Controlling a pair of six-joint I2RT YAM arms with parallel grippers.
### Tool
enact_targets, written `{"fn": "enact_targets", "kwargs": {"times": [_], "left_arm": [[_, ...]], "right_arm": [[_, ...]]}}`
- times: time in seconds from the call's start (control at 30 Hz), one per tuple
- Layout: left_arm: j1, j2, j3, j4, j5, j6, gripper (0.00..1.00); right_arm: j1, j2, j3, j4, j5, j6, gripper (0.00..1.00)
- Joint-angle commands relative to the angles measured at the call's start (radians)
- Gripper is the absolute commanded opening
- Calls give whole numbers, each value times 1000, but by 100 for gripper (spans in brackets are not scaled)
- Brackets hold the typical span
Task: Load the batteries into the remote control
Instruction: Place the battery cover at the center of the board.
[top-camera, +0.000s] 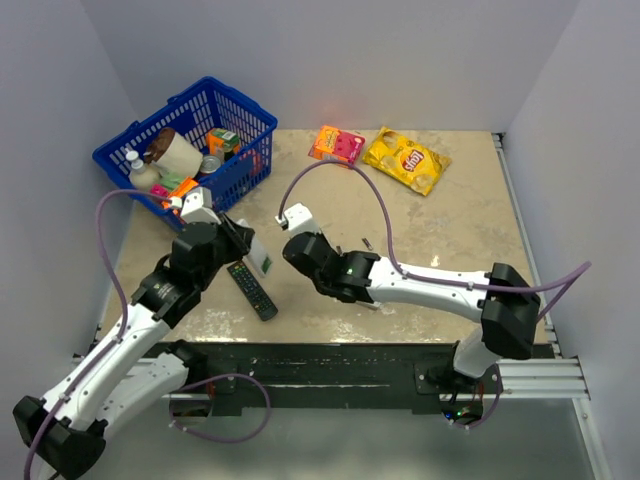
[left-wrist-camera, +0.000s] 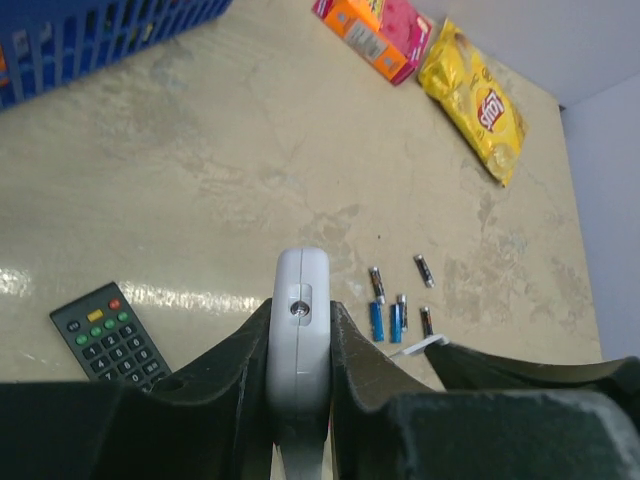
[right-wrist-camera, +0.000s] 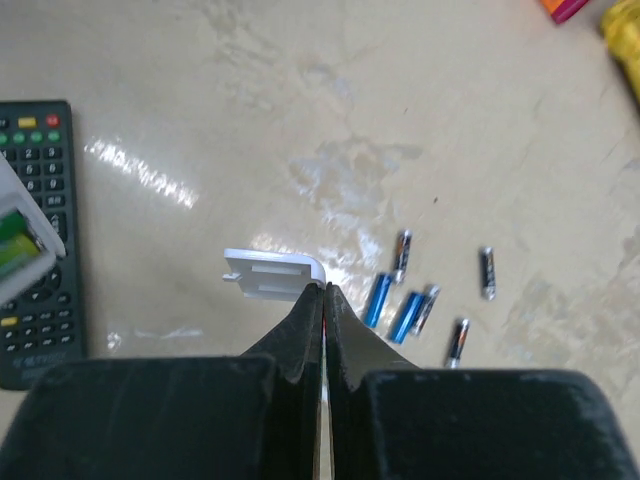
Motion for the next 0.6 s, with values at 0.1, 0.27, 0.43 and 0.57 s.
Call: {"fn": "enact_targets", "kwargs": {"times": [0.1,0.27,0.43,0.57], "left_arm": [[142,84,-71,155,246,-213,0],[179,140,-164,316,299,-348,0],[185,200,-258,507,392,-541,0],[185,218,-266,569,368,-606,0]], "right_arm": [[-4,-111,-149,406,79,-335,0],[-4,-125,-247,621,94,-498,0],[-4,-163,-324,808,44,-550,0],[-4,-136,-339,845,45,-581,0]]}}
